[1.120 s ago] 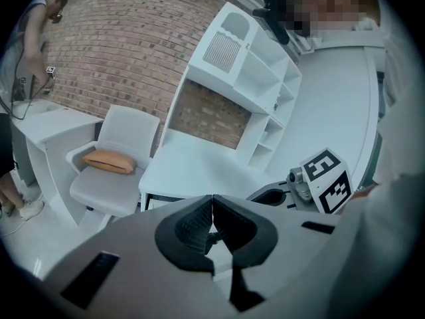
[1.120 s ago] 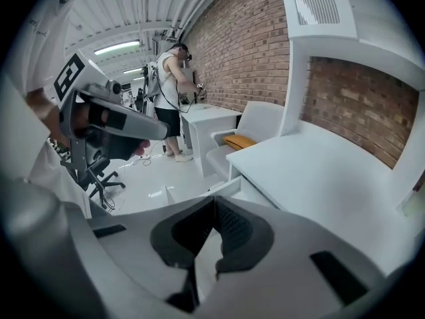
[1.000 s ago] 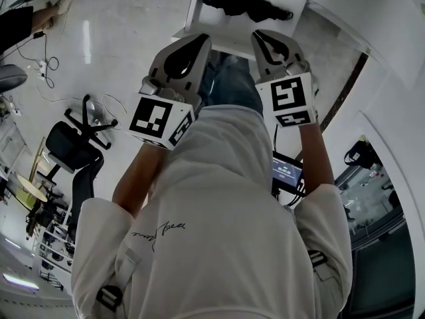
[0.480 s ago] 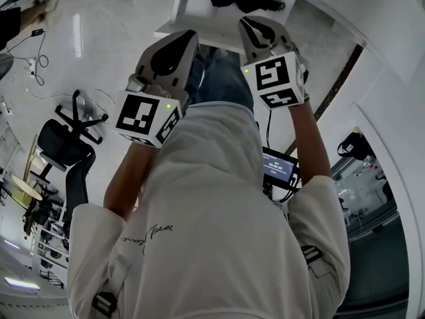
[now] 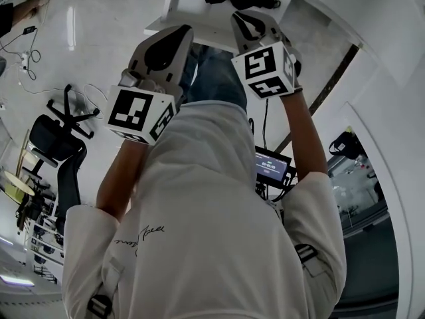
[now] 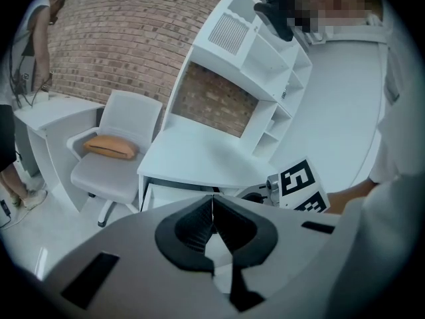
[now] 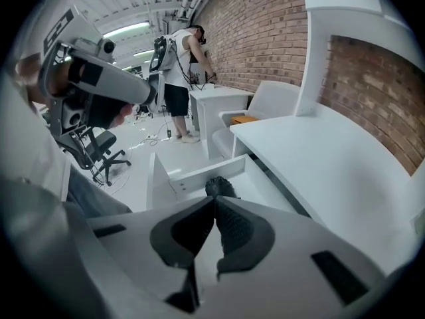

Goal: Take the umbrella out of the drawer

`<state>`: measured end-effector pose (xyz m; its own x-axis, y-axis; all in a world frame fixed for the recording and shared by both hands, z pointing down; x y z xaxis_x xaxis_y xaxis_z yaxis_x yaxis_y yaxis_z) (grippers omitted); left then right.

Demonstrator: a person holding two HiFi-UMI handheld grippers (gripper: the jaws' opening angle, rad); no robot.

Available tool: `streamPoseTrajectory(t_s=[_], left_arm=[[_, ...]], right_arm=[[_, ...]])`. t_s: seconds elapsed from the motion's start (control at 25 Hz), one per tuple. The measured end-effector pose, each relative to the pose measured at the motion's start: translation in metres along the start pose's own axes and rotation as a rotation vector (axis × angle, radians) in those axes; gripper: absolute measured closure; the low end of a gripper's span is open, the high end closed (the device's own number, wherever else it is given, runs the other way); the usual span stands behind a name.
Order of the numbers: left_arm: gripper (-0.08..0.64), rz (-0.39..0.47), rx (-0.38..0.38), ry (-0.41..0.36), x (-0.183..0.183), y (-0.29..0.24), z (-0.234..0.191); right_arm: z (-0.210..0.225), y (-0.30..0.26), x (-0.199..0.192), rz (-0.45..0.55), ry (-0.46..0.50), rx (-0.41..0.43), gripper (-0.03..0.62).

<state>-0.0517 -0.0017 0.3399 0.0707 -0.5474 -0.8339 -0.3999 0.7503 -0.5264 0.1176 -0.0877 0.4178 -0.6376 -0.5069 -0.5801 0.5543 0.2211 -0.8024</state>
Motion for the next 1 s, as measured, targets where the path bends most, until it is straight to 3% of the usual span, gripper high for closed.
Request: streamPoseTrajectory(t_s=[1.0], left_arm=[[0.543,-0.031,-0.007,0.045,0.000,-0.021,-0.013]], right_arm=[[0.030,-0.059,-0.010,-0.119,0.085,-0.013,0.565]])
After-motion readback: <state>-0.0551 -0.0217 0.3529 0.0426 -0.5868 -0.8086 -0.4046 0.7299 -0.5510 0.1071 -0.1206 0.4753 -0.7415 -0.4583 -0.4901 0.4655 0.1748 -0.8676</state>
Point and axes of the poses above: the fingertips, and each gripper's own axes: y backward along the fingers, z to its right, x out of its top, the point moved 10 cm from there along y, backward along the fingers, and after that the axes turned 15 degrees about -y, right-handed, at the moved point
